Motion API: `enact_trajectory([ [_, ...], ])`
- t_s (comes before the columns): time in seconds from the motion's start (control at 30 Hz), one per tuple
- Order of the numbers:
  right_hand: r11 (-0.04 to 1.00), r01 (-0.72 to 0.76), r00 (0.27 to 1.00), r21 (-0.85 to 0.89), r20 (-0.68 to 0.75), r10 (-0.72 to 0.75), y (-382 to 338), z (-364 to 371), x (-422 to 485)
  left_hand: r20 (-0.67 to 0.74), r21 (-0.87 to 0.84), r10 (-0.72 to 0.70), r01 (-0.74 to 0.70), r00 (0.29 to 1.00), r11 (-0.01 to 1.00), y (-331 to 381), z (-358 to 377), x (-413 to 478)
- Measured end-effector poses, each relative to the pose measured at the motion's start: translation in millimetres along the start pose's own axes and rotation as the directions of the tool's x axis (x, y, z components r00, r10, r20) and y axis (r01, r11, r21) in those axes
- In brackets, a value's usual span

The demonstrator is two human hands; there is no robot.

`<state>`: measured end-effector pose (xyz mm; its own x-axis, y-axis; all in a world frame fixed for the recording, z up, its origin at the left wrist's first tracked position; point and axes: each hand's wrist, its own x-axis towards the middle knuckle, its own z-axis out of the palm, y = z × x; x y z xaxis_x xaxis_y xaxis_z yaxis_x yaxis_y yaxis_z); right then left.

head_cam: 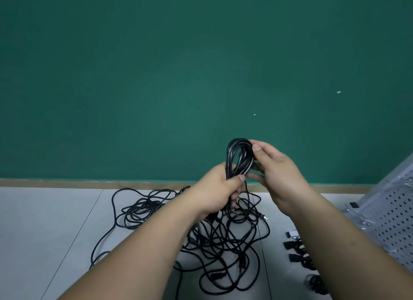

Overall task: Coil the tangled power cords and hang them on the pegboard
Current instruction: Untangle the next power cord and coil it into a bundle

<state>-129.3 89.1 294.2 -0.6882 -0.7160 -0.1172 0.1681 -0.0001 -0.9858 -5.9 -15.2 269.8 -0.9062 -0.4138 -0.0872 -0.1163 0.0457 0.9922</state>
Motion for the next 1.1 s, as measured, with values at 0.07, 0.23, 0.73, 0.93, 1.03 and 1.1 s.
enact_trajectory([
  [0.07,0.993,-0.071,0.996,-0.091,0.055,0.076,6.8,5.1,-5.2,-0.101,-0.108,0.021,-0.032,0.995,0.994,7.3,-3.3,2.0],
  [0.23,0.937,-0.149,0.946,-0.315,0.229,0.228,24.4,27.5,-21.1,-0.315,-0.334,0.009,-0.119,0.949,0.935,18.4,-22.3,7.0],
  [0.73,0.821,0.399,0.914,-0.409,0.244,-0.323,-10.7,-7.9,-15.6,-0.132,0.386,-0.010,0.061,0.991,0.921,-1.1,-72.9,-2.6],
  [0.93,0.746,0.358,0.886,-0.561,-0.048,-0.461,-3.6,-10.8,-5.3,0.016,0.173,-0.175,0.170,0.984,0.970,24.5,-24.2,-13.8],
  [1.03,0.642,0.406,0.821,-0.651,-0.048,-0.569,-3.7,-12.0,-7.3,0.140,0.233,-0.077,0.043,0.987,0.972,23.4,-16.7,-12.6],
  [1.1,0.596,0.428,0.795,-0.679,-0.031,-0.606,-3.8,-12.1,-7.8,0.207,0.368,-0.074,-0.007,0.976,0.930,16.5,-14.5,-11.4],
])
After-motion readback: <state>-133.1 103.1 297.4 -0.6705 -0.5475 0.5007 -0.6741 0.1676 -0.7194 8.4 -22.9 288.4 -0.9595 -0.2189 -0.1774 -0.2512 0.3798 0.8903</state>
